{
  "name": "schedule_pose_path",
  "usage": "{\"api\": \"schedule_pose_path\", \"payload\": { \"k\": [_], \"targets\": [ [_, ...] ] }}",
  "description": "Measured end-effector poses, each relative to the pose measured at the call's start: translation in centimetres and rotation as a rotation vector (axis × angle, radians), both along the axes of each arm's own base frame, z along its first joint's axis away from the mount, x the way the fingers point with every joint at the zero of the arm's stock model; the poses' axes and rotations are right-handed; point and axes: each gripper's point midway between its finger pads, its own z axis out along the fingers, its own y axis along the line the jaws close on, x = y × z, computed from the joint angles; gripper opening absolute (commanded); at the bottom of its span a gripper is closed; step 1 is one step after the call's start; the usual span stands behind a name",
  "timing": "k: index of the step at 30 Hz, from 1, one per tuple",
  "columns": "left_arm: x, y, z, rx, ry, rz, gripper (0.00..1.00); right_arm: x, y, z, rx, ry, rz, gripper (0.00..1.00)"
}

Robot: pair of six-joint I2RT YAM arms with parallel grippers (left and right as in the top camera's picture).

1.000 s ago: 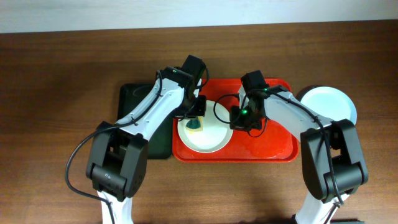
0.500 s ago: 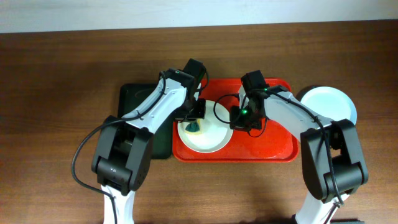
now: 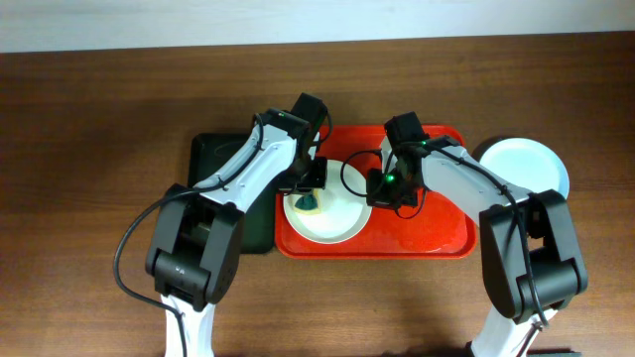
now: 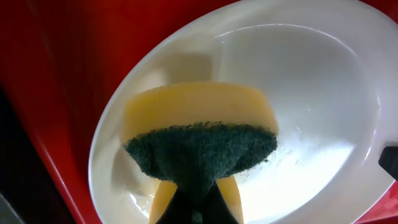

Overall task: Clean dirty plates on tray and stack at the side
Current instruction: 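Scrub the white plate with the sponge while right gripper holds it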

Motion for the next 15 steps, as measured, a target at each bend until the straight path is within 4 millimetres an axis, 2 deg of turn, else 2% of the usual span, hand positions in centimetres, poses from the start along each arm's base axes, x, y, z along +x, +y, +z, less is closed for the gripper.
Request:
{"api": "schedule_pose_path", "payload": {
  "k": [3, 7, 9, 12, 15],
  "targets": [
    [-0.3, 0.1, -0.4, 0.007, 0.012, 0.002, 0.0, 0.0, 0.0, 0.0, 0.0, 0.0, -0.001, 0.04],
    [-0.8, 0.5, -2.4, 0.031, 0.057, 0.019, 0.0, 0.0, 0.0, 0.0, 0.0, 0.0, 0.0, 0.04],
    [-0.8, 0.3, -2.5, 0.018, 0.068, 0.021, 0.0, 0.0, 0.0, 0.0, 0.0, 0.001, -0.001, 0.04],
    [-0.8, -0.3, -2.5, -0.062, 0.096, -0.002, 0.0, 0.0, 0.0, 0.0, -0.002, 0.0, -0.001, 0.04],
    [-0.7, -2.1, -2.1, -0.215, 0.133, -0.034, 0.0, 0.0, 0.0, 0.0, -0.003, 0.0, 0.0, 0.04]
  ]
}}
